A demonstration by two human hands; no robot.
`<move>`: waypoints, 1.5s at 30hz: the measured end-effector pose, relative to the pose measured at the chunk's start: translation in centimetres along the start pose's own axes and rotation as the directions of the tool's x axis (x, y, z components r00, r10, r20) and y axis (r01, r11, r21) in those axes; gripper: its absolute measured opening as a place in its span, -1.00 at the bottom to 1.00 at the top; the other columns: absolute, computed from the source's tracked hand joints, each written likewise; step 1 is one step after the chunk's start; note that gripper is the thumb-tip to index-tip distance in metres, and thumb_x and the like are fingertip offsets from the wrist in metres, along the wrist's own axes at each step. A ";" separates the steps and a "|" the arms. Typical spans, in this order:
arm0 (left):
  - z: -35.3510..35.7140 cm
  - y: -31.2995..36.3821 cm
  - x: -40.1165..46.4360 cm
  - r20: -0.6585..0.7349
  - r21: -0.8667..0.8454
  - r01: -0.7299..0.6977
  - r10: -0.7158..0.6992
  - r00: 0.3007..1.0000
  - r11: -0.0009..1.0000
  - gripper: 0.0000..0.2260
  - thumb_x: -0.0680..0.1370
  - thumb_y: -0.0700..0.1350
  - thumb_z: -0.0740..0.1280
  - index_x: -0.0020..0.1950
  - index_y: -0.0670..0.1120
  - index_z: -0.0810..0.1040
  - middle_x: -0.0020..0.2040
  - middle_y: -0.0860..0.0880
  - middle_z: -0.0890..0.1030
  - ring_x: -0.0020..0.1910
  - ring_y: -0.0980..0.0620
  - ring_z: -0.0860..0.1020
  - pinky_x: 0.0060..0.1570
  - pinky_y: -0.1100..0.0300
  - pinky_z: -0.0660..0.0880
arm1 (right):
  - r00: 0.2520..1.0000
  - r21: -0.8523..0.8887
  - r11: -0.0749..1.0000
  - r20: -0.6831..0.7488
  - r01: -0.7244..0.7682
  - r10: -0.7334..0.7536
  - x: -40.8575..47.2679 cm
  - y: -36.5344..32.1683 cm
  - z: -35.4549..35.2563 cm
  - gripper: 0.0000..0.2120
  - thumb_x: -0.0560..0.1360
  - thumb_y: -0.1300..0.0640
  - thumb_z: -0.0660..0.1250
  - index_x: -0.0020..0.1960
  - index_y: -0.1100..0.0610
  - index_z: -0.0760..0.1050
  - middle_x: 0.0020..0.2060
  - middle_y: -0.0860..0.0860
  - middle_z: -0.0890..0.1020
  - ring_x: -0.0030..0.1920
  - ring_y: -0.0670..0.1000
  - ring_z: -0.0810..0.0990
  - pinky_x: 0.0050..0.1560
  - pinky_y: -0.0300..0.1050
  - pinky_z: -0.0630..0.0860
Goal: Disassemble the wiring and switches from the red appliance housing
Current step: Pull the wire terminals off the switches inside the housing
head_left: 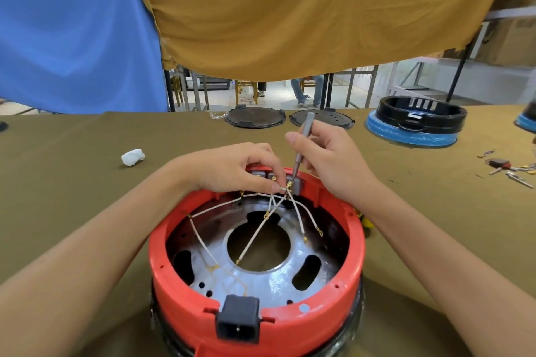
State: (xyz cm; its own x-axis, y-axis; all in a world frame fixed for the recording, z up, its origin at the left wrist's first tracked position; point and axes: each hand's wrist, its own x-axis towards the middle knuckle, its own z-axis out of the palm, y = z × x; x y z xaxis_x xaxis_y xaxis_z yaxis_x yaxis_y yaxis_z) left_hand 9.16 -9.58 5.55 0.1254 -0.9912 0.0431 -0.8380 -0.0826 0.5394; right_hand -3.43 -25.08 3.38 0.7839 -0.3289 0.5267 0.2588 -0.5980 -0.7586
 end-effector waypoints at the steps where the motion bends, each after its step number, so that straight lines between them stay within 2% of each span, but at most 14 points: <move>1: 0.0 0.0 0.0 0.001 -0.003 0.002 -0.002 1.000 1.000 -0.94 0.56 0.02 0.41 0.00 0.18 0.64 0.11 -0.03 0.50 0.14 0.01 0.53 0.33 -0.04 0.34 | 0.999 0.048 0.998 -0.010 -0.050 0.051 0.1 0.2 0.0 -0.77 0.62 0.06 0.31 -0.17 0.15 0.49 -0.46 0.01 0.46 -0.46 -0.12 0.40 -0.43 -0.33 0.37; 4: 0.0 0.1 0.0 0.001 -0.006 0.002 -0.002 1.000 1.000 -0.94 0.56 0.02 0.41 0.00 0.19 0.65 0.11 -0.03 0.49 0.14 0.01 0.52 0.33 -0.03 0.34 | 0.987 0.107 0.983 -0.033 -0.151 0.155 0.4 0.7 0.1 -0.77 0.62 0.06 0.32 -0.18 0.13 0.48 -0.51 -0.09 0.45 -0.52 -0.12 0.36 -0.48 -0.31 0.34; 9: 0.0 0.0 -0.1 0.006 0.009 0.017 -0.017 1.000 1.000 -0.95 0.56 0.06 0.40 -0.01 0.23 0.63 0.11 0.01 0.48 0.13 0.03 0.52 0.31 -0.04 0.35 | 0.961 0.188 0.946 -0.040 -0.262 0.274 0.5 1.1 0.2 -0.75 0.61 0.04 0.33 -0.17 0.16 0.48 -0.52 -0.03 0.43 -0.54 -0.10 0.32 -0.49 -0.29 0.32; 14: 0.0 -0.1 0.0 0.003 0.011 0.017 -0.017 1.000 1.000 -0.95 0.56 0.07 0.40 -0.01 0.23 0.63 0.11 0.01 0.48 0.17 0.02 0.52 0.32 -0.06 0.34 | 0.953 0.219 0.933 -0.037 -0.285 0.300 0.3 1.1 0.3 -0.76 0.61 0.04 0.32 -0.16 0.16 0.48 -0.50 -0.03 0.43 -0.52 -0.10 0.33 -0.45 -0.27 0.32; 16: 0.0 -0.1 0.0 0.003 0.009 0.016 -0.016 1.000 1.000 -0.95 0.55 0.07 0.40 -0.02 0.24 0.63 0.11 0.01 0.48 0.17 0.01 0.52 0.33 -0.06 0.34 | 0.965 0.227 0.947 -0.076 -0.228 0.251 0.0 1.1 0.2 -0.74 0.62 0.05 0.32 -0.17 0.19 0.49 -0.51 -0.05 0.45 -0.51 -0.11 0.35 -0.44 -0.26 0.33; 19: 0.0 -0.1 0.0 0.002 0.000 0.010 -0.010 1.000 1.000 -0.95 0.55 0.07 0.41 -0.02 0.23 0.64 0.11 0.03 0.49 0.17 0.03 0.52 0.33 -0.06 0.34 | 0.992 0.126 0.990 -0.098 -0.061 0.074 -0.3 0.6 0.1 -0.73 0.62 0.04 0.31 -0.15 0.21 0.51 -0.47 -0.05 0.50 -0.45 -0.11 0.43 -0.37 -0.26 0.37; 21: 0.0 0.0 0.0 0.001 -0.003 0.007 -0.007 1.000 1.000 -0.95 0.55 0.07 0.41 -0.02 0.22 0.64 0.12 0.01 0.49 0.16 0.03 0.53 0.33 -0.06 0.34 | 0.997 0.052 0.999 -0.071 0.005 -0.001 -0.5 0.3 0.0 -0.76 0.62 0.03 0.31 -0.13 0.17 0.53 -0.41 0.06 0.53 -0.39 -0.09 0.48 -0.32 -0.22 0.42; 26: -0.1 0.0 0.0 -0.006 -0.010 0.004 -0.004 1.000 1.000 -0.94 0.55 0.03 0.42 -0.01 0.19 0.64 0.08 0.03 0.51 0.12 0.05 0.54 0.31 -0.04 0.36 | 0.995 -0.085 0.992 -0.038 0.090 -0.094 -0.6 -0.3 -0.1 -0.77 0.62 0.04 0.32 -0.13 0.17 0.54 -0.27 0.23 0.59 -0.26 0.21 0.57 -0.18 0.15 0.55; 29: -0.1 0.1 0.0 -0.010 -0.014 -0.004 0.004 1.000 1.000 -0.94 0.54 0.01 0.43 -0.01 0.17 0.65 0.07 0.02 0.51 0.10 0.06 0.54 0.31 -0.02 0.36 | 0.994 -0.120 0.987 -0.023 0.106 -0.110 -0.6 -0.5 -0.1 -0.74 0.62 0.03 0.31 -0.11 0.22 0.54 -0.26 0.25 0.59 -0.24 0.25 0.56 -0.14 0.24 0.52; 32: 0.0 0.1 0.0 -0.005 -0.020 -0.002 0.002 1.000 1.000 -0.94 0.54 0.01 0.43 -0.01 0.16 0.66 0.08 0.02 0.51 0.11 0.08 0.54 0.32 -0.01 0.36 | 0.995 -0.146 0.985 -0.009 0.095 -0.097 -0.4 -0.4 0.0 -0.74 0.62 0.03 0.30 -0.12 0.20 0.52 -0.30 0.21 0.58 -0.29 0.18 0.55 -0.21 0.14 0.53; 35: -0.1 0.1 0.0 -0.002 -0.019 0.001 -0.001 1.000 1.000 -0.94 0.55 0.01 0.42 -0.01 0.17 0.66 0.09 0.01 0.51 0.13 0.08 0.53 0.33 0.01 0.35 | 1.000 -0.072 0.997 -0.023 0.007 -0.009 0.0 -0.1 0.1 -0.78 0.63 0.04 0.30 -0.16 0.09 0.50 -0.41 0.01 0.52 -0.42 -0.10 0.46 -0.35 -0.20 0.41; 36: 0.0 0.0 0.0 -0.002 -0.021 0.000 0.000 1.000 1.000 -0.94 0.55 0.01 0.42 -0.02 0.18 0.66 0.10 0.01 0.51 0.14 0.09 0.53 0.33 0.02 0.34 | 0.999 -0.052 0.998 -0.026 -0.025 0.024 0.2 0.0 0.1 -0.78 0.63 0.04 0.30 -0.17 0.08 0.49 -0.44 -0.04 0.51 -0.45 -0.14 0.43 -0.36 -0.25 0.39; 41: 0.0 -0.1 0.0 0.000 -0.015 -0.008 0.008 1.000 1.000 -0.94 0.54 0.02 0.42 -0.03 0.20 0.65 0.09 0.02 0.51 0.16 0.07 0.52 0.33 0.03 0.33 | 0.981 0.060 0.981 -0.045 -0.183 0.186 0.8 0.7 0.3 -0.74 0.63 0.06 0.30 -0.20 0.15 0.48 -0.54 -0.08 0.46 -0.53 -0.11 0.37 -0.45 -0.26 0.37; 45: -0.1 -0.1 0.0 -0.004 -0.008 -0.013 0.013 1.000 1.000 -0.93 0.55 0.02 0.42 -0.03 0.21 0.65 0.09 0.01 0.51 0.17 0.06 0.52 0.33 0.02 0.34 | 0.965 0.097 0.962 -0.029 -0.255 0.259 0.9 1.0 0.3 -0.74 0.62 0.04 0.31 -0.19 0.15 0.48 -0.52 -0.05 0.47 -0.53 -0.11 0.37 -0.46 -0.27 0.37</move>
State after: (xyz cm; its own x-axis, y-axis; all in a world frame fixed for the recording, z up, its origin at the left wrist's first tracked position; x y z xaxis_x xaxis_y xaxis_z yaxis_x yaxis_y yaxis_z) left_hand 9.29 -9.55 5.55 0.1168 -0.9917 0.0532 -0.8355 -0.0692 0.5451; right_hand -2.32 -25.74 2.99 0.8072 -0.4941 0.3230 0.1036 -0.4201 -0.9016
